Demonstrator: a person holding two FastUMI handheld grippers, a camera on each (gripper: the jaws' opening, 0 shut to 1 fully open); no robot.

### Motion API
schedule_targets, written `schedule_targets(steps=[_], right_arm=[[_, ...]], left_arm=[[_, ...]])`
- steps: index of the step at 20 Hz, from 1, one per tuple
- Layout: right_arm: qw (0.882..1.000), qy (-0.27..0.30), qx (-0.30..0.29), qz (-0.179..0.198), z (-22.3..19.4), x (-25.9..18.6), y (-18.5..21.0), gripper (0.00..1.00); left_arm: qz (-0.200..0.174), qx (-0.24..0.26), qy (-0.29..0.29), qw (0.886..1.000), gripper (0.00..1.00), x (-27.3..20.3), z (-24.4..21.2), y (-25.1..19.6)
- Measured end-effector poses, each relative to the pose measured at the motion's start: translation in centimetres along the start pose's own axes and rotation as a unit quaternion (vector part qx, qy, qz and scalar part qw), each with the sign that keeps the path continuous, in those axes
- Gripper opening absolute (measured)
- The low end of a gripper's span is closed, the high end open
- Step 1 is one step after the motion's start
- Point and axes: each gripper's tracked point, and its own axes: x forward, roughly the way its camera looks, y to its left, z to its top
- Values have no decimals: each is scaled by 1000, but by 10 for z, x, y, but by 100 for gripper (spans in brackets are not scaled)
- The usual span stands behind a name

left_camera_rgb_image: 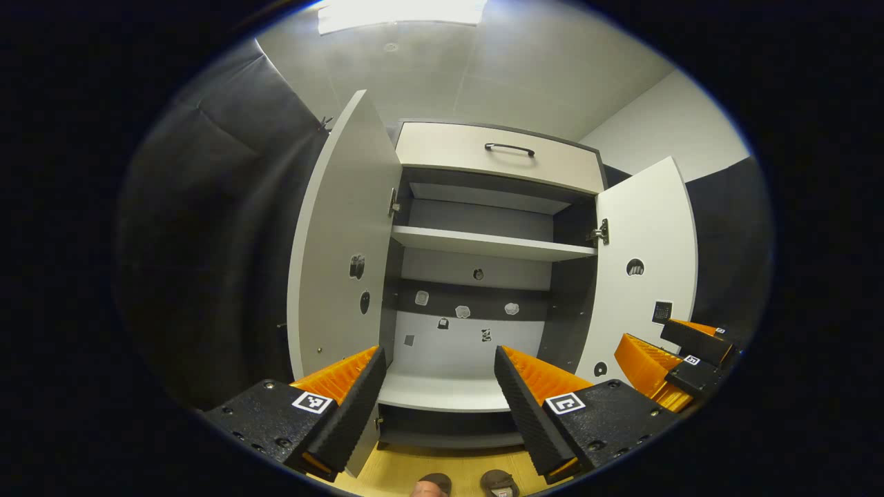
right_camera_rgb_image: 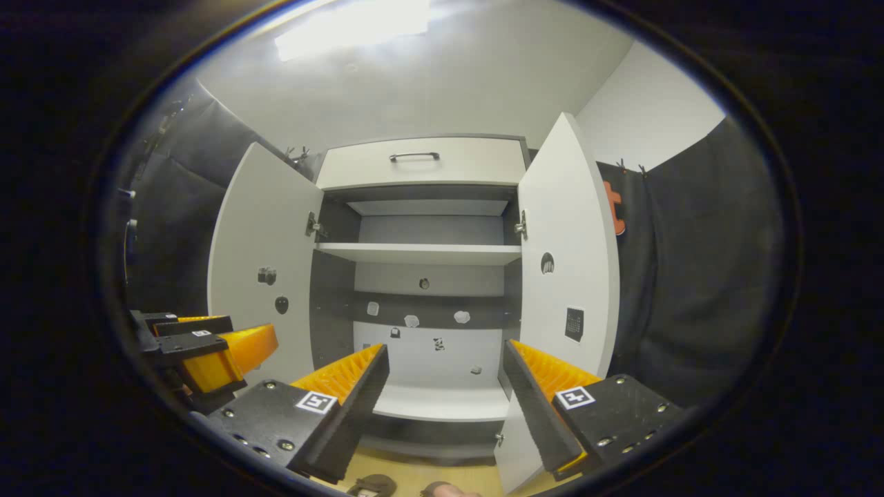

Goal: Grab one shoe with the right hand and put it into the shoe cabinet, grab the other shoe with the left hand and put it into the shoe cabinet; then close the right door with the right hand and the left door with the left hand.

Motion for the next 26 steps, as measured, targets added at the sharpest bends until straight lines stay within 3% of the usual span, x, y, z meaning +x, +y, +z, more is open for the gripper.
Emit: schedule_targets(steps=[17,21,26], right_arm=[[1000,20,-10,13,-14,-4,10,99],[997,73,-27,25,-65,-3,17,99],[982,180,-48,38,-177,-10,20,99]], left_arm=[[11,10,5,1000,96,-11,0,9],[23,18,4,1000,96,-13,2,17],[44,25,6,999,96,-16,0,35]])
